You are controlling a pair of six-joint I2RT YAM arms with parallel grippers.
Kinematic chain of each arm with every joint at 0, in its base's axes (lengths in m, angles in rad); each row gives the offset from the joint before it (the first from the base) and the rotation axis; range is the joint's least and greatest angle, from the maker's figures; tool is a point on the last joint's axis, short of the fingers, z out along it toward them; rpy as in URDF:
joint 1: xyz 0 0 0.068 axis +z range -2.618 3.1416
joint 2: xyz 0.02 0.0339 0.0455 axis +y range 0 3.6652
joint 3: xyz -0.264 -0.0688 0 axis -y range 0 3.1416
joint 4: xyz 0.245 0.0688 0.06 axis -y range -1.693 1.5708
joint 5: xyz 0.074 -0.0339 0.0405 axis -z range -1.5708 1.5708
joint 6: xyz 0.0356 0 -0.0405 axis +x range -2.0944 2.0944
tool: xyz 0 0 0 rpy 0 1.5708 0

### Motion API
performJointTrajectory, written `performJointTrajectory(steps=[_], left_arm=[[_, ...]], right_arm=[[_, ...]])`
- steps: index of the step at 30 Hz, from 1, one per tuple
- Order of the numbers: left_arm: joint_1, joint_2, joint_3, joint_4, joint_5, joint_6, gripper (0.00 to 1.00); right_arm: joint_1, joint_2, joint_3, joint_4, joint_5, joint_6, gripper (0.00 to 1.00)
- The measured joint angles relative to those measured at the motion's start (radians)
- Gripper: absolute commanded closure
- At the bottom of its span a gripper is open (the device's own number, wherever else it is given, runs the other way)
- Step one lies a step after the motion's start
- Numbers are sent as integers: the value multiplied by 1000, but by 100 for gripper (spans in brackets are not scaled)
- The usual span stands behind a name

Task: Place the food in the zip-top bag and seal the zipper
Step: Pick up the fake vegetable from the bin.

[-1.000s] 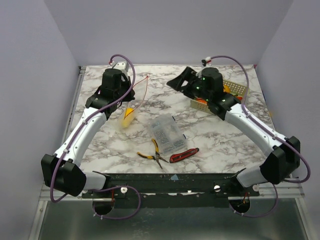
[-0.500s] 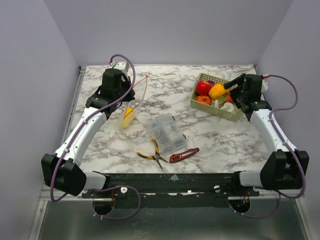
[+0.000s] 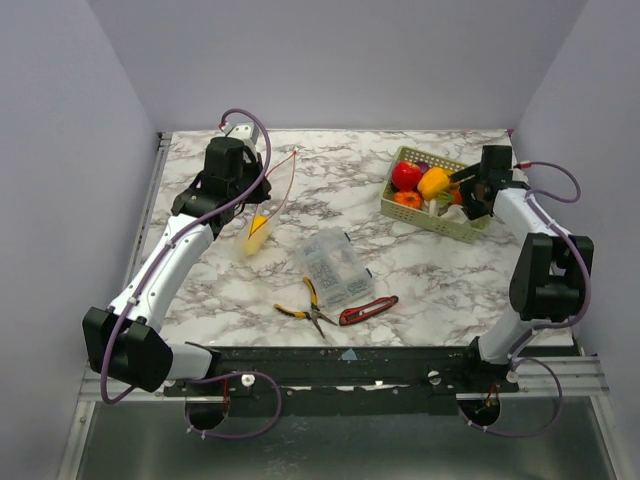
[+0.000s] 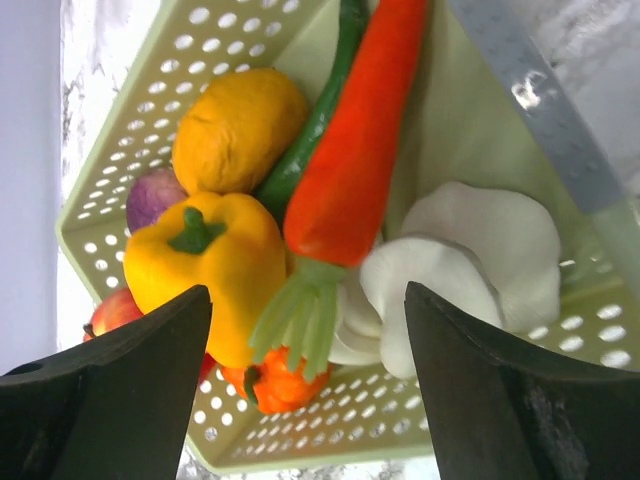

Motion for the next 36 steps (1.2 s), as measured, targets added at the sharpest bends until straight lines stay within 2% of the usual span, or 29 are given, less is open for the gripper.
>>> performJointTrajectory(steps=[6,12,19,26,36], left_arm=[[0,0,0,-1,4,-2,100],[0,3,0,-2,5,-2,100],[0,6,1,-4,8,-3,100],[0,8,2,-5,11,-5,100],[1,11,5,-8,23,-13,100]], right_arm=[[-1,90,104,-14,21,11,32],[-2,137,112,-22,22,45,35],[-6,179,111,-21,23,76,60],[-14,193,111,-13,3,82,62],[-19,138,64,-8,-10,82,91]])
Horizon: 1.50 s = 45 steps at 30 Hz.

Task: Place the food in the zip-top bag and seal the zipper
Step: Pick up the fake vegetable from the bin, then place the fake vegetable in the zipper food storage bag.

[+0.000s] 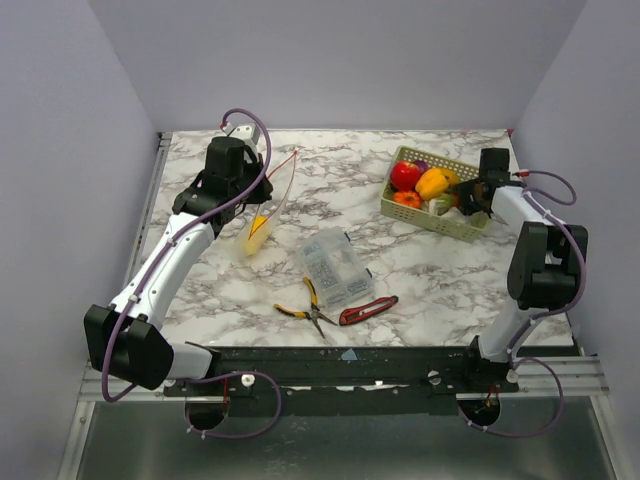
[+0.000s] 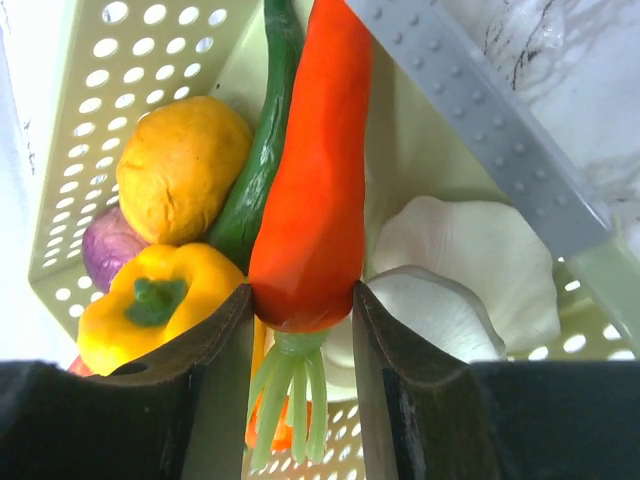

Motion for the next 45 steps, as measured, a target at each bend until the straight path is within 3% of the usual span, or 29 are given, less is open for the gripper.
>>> performJointTrajectory(steps=[3,11,18,23,29,38,45], left_arm=[[0,0,1,-3,3,-3,100],[0,0,1,-4,3,-4,100],[0,0,1,-4,3,-4,100],[0,0,1,-4,3,-7,100],[0,0,1,-5,3,-7,100],[0,0,1,-5,2,-6,100],[0,0,1,-5,1,-6,100]], right_arm=[[0,-56,-28,-5,-2,0,100],[0,-233,-113,29,-42,-60,100],[0,-386,-277,241,-257,-181,100],[21,-414,-288,396,-467,-223,100],[230,-419,-252,472,-608,-245,100],[581,-349,-48,533,-731,-208,100],[729,-281,-58,612,-749,-26,100]])
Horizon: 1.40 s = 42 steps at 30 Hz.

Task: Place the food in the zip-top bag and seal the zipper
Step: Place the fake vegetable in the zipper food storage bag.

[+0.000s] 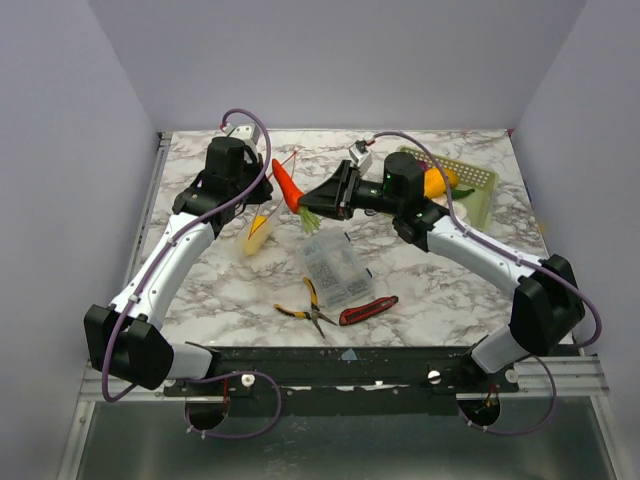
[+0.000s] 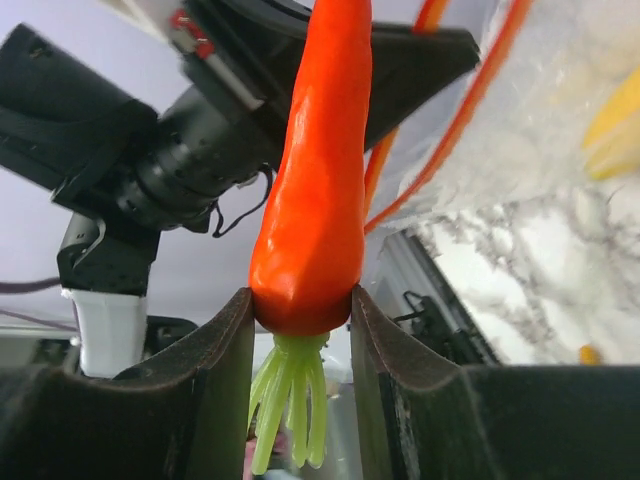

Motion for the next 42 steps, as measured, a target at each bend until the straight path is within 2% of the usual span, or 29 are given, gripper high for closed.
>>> performJointTrajectory(steps=[3,8,17,26,28,35,40,42], left_arm=[[0,0,0,0,0,0,100],[0,0,0,0,1,-1,100],[0,0,0,0,2,-5,100],[0,-1,0,0,2,-6,100],[0,-1,0,0,2,-6,100],[0,-1,0,0,2,-6,100],[0,-1,0,0,2,-6,100],[0,-1,0,0,2,-6,100]], right_arm=[[21,29,-37,47,1,127,100],[42,64,-64,44,52,249,100],[75,56,-53,-83,261,322,100],[98,154,121,-157,417,321,94],[101,189,164,-163,428,310,88],[106,253,203,-193,463,248,51],[116,253,218,-204,507,183,30],[118,253,234,-206,520,149,27]])
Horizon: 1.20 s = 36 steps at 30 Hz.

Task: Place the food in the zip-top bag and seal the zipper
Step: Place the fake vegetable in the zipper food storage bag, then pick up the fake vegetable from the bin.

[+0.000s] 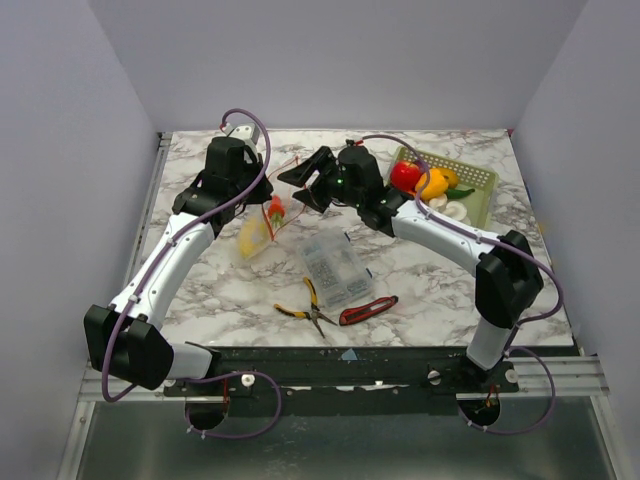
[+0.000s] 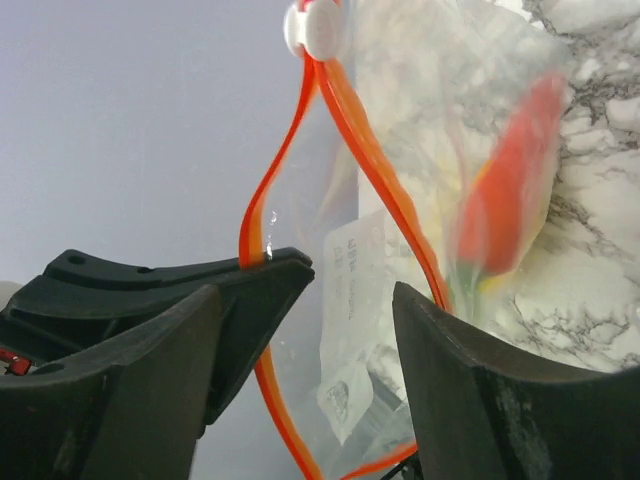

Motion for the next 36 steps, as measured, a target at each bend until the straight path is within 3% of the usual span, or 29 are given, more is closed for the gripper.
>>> performJointTrajectory(steps=[9,15,20,26,30,36], left_arm=[[0,0,0,-1,0,0,100],[0,0,0,-2,1,-2,100],[0,0,0,-4,2,-3,100],[0,0,0,-5,2,-4,100],[0,0,0,-6,18,-15,100],[0,0,0,-6,44,-29,100]], right_arm=[[6,-4,18,-6,13,-114,26],[6,-69,19,-98,47,-218,26],[6,-202,22,-216,194,-349,25],[-16,-315,40,-422,482,-470,13],[-97,-379,-11,-523,598,-518,11],[-341,-393,-76,-602,597,-566,6]])
